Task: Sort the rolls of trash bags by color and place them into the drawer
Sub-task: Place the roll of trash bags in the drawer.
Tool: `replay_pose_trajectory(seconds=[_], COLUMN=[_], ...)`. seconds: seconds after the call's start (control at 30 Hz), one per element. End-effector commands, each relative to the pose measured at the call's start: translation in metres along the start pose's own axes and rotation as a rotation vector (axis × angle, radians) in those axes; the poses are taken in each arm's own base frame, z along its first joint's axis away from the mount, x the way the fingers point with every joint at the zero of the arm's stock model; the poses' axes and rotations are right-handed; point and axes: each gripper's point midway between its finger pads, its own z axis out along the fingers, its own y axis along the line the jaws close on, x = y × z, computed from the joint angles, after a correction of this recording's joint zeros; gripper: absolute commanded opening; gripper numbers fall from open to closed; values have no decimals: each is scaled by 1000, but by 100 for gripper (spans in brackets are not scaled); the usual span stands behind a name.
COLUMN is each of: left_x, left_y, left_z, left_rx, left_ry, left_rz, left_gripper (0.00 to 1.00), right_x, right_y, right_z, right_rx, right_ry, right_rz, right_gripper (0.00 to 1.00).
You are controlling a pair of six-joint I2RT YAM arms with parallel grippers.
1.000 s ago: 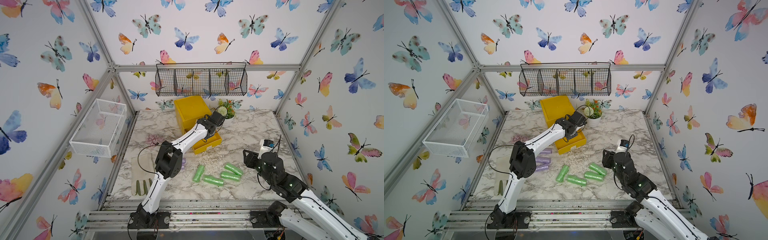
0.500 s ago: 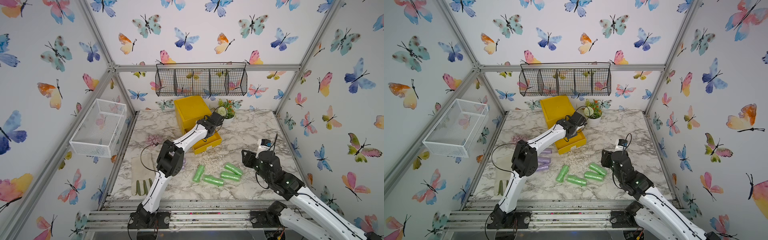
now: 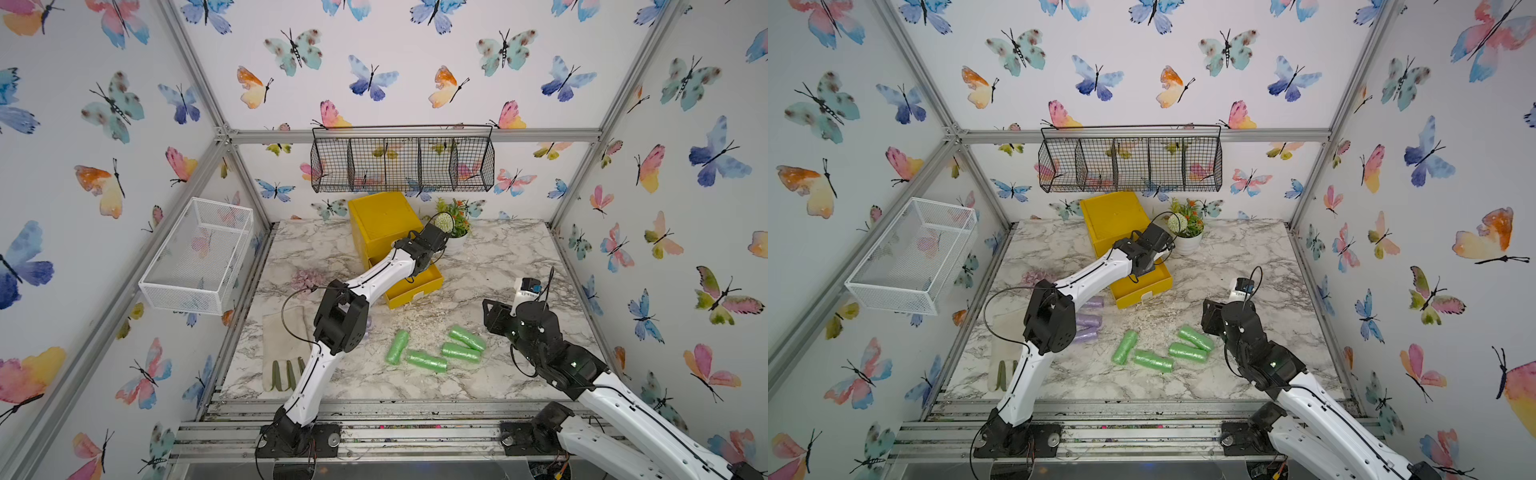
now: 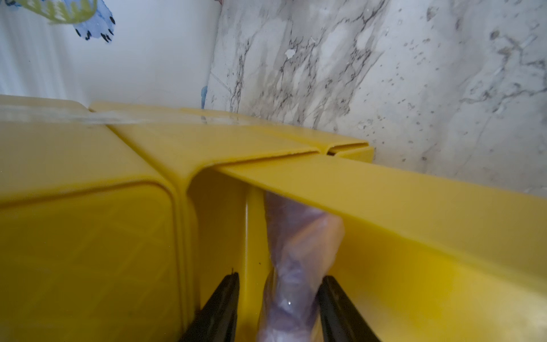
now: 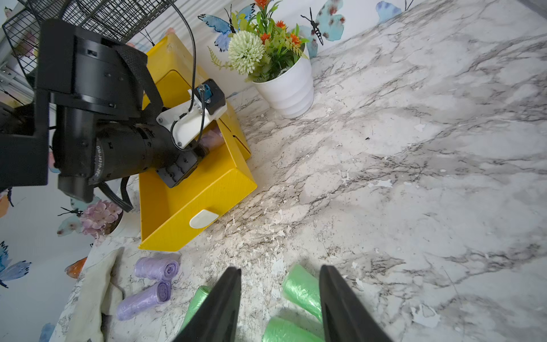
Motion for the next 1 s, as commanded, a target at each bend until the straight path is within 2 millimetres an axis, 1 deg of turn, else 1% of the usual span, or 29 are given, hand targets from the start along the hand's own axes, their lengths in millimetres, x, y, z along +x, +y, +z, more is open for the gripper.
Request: replay_pose_trajectory(seconds=[0.0, 0.2, 0.33, 0.6, 0.7, 0.83, 0.9, 0.97], left_x=[-8, -16, -20, -32, -37, -39, -35, -29], left_y=[19, 23, 32, 45, 53, 71, 83, 91], left_z=[-24, -43, -57, -98, -121, -161, -184, -205], left_rx=[-32, -38, -51, -71, -83, -132, -203, -268], left_ry=[-48, -86, -114, -196, -240, -299, -320, -345], left_rz=[-32, -39, -53, -73, -95, -153, -173, -195], left_gripper=[51, 53, 53, 54, 54, 54, 54, 55], right_x=[-7, -8, -10, -16, -16, -19, -20, -21], right_y=[1, 1, 2, 2, 3, 2, 3, 5], right_z=[-2, -5, -8, -16, -18, -19, -20, -21], right_rx=[-7, -12, -18, -30, -36, -23, -27, -33], right_ry=[-25, -29, -36, -57, -54, -56, -54, -53], right_rz=[-1, 8, 18, 46, 54, 83, 91, 97], right_gripper=[49, 49, 49, 49, 49, 51, 60, 64])
